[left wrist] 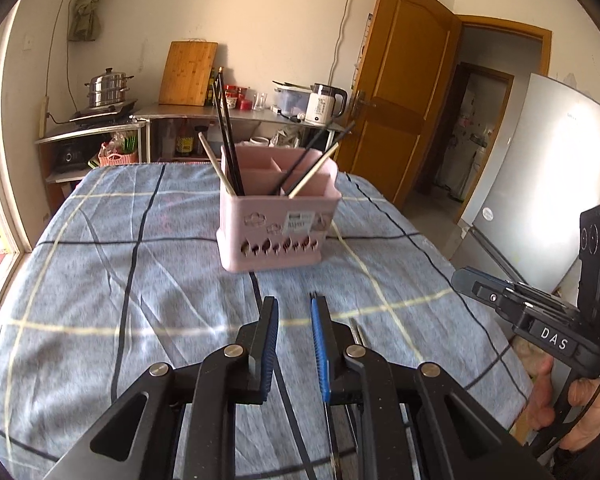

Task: Organize utensils
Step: 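Move both grippers back down to the remaining chopsticks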

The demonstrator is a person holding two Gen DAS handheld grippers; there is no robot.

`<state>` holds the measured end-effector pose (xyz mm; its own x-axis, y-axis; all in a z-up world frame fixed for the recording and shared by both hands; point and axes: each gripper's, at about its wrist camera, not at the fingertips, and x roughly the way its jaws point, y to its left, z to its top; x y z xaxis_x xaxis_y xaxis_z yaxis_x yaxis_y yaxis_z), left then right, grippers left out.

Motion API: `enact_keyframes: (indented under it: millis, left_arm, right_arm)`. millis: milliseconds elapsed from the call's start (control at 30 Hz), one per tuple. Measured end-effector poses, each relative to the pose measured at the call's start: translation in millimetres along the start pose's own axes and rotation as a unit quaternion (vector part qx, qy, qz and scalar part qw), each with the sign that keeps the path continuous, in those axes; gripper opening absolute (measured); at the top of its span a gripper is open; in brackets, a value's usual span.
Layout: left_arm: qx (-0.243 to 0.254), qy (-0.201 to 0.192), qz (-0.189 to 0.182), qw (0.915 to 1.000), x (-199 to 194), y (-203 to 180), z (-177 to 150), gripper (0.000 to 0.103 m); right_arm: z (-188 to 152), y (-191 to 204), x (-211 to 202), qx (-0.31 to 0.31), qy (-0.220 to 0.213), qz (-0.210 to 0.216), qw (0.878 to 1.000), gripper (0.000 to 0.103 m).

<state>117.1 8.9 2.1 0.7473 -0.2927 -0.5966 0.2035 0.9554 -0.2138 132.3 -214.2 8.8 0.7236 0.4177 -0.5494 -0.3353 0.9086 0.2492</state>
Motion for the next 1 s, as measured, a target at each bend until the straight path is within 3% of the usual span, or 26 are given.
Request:
enact_keyframes:
  millis: [433, 1000]
  left_arm:
    - [0.019, 0.023, -0.003, 0.9995, 3, -15, -37, 0.016]
    - [0.025, 0.087, -0.014, 0.9958, 75, -20, -45, 0.016]
  right_arm:
    - [-34, -5, 2, 0.016, 0.032, -0.008, 0.999, 0.011]
    - [-46, -9, 17, 0.023, 0.056, -0.011, 0.998, 0.011]
